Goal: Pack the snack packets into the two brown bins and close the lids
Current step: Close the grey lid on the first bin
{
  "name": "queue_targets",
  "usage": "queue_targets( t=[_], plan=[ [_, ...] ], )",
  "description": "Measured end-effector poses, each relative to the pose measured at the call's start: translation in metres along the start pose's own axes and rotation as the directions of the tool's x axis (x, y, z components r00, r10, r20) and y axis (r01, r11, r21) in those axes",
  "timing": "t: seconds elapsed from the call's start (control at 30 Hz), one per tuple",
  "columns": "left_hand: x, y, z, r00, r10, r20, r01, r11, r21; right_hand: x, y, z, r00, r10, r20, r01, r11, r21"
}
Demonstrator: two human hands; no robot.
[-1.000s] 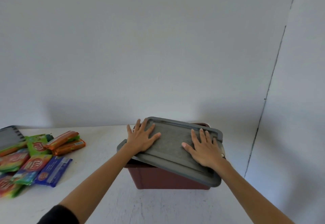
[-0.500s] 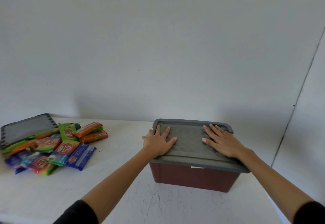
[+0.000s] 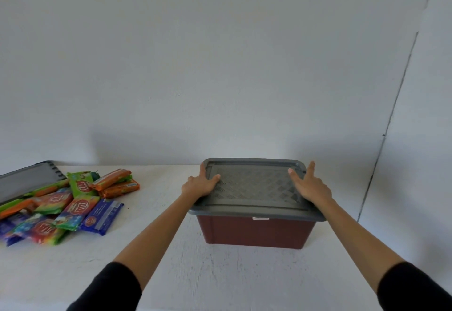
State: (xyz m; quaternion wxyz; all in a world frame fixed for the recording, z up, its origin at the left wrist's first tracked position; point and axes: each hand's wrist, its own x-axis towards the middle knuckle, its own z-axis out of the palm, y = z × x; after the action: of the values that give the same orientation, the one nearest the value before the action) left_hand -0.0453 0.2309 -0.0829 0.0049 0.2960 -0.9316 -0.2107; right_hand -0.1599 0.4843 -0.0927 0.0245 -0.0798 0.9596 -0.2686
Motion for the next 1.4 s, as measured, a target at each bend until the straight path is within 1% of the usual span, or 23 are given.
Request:
queue_targets(
  t=[0.07,0.17,0.23,0.33,0.4,0.47,0.53,0.6,0.67,0.77,0.93,1.0,1.07,1.17,1.27,1.4],
  plan=[
    [0.002,-0.001,-0.005,1.000,-0.005,0.014,0.006,0.999,-0.034,0.000,-0.001,0.000,0.999,0.034,-0.012,-0.033,0.996,0.083],
    [-0.002,0.005,-0.003,0.997,-0.009,-0.076,0.007,0.999,-0.033,-0.002,-0.002,0.002,0.994,0.029,-0.109,-0.012,0.988,0.156],
    [-0.008,0.014,0.002,0.991,-0.006,-0.136,0.010,1.000,0.028,-0.005,-0.002,0.004,0.988,-0.022,-0.152,0.040,0.992,0.117],
    [-0.018,0.028,0.009,0.986,0.033,-0.164,-0.011,0.992,0.128,-0.009,-0.002,0.008,0.985,-0.104,-0.137,0.099,0.994,-0.044],
    [-0.022,0.035,0.016,0.984,0.091,-0.151,-0.055,0.972,0.227,-0.011,-0.003,0.010,0.980,-0.137,-0.142,0.121,0.986,-0.116],
    [-0.024,0.042,0.025,0.985,0.141,-0.104,-0.107,0.954,0.280,-0.014,-0.004,0.010,0.976,-0.150,-0.157,0.128,0.982,-0.143],
    [-0.023,0.050,0.032,0.986,0.149,-0.076,-0.122,0.953,0.278,-0.015,-0.005,0.009,0.973,-0.149,-0.177,0.126,0.983,-0.134],
    [-0.019,0.054,0.033,0.987,0.147,-0.065,-0.125,0.957,0.261,-0.014,-0.006,0.009,0.974,-0.134,-0.183,0.120,0.989,-0.086],
    [-0.015,0.056,0.034,0.985,0.167,-0.032,-0.154,0.959,0.239,-0.012,-0.006,0.008,0.983,-0.080,-0.167,0.076,0.997,-0.030],
    [-0.014,0.054,0.035,0.979,0.204,-0.002,-0.198,0.956,0.214,-0.009,-0.006,0.010,0.988,-0.023,-0.153,0.023,1.000,-0.005],
    [-0.014,0.054,0.037,0.971,0.239,-0.023,-0.229,0.951,0.206,-0.005,-0.003,0.013,0.967,-0.053,-0.250,0.067,0.996,0.050],
    [-0.013,0.054,0.037,0.969,0.245,-0.020,-0.236,0.950,0.204,-0.007,-0.005,0.011,0.961,-0.091,-0.261,0.095,0.996,0.002],
    [-0.012,0.054,0.038,0.969,0.247,-0.008,-0.240,0.950,0.200,-0.012,-0.009,0.010,0.952,-0.152,-0.267,0.127,0.986,-0.106],
    [-0.011,0.055,0.038,0.970,0.244,-0.001,-0.239,0.949,0.206,-0.019,-0.016,0.011,0.953,-0.222,-0.205,0.168,0.953,-0.252],
    [-0.011,0.055,0.038,0.971,0.240,0.004,-0.235,0.949,0.212,-0.022,-0.020,0.012,0.961,-0.248,-0.126,0.198,0.928,-0.317],
    [-0.010,0.055,0.039,0.971,0.238,0.009,-0.234,0.946,0.222,-0.026,-0.024,0.014,0.969,-0.243,-0.039,0.213,0.907,-0.364]
  ],
)
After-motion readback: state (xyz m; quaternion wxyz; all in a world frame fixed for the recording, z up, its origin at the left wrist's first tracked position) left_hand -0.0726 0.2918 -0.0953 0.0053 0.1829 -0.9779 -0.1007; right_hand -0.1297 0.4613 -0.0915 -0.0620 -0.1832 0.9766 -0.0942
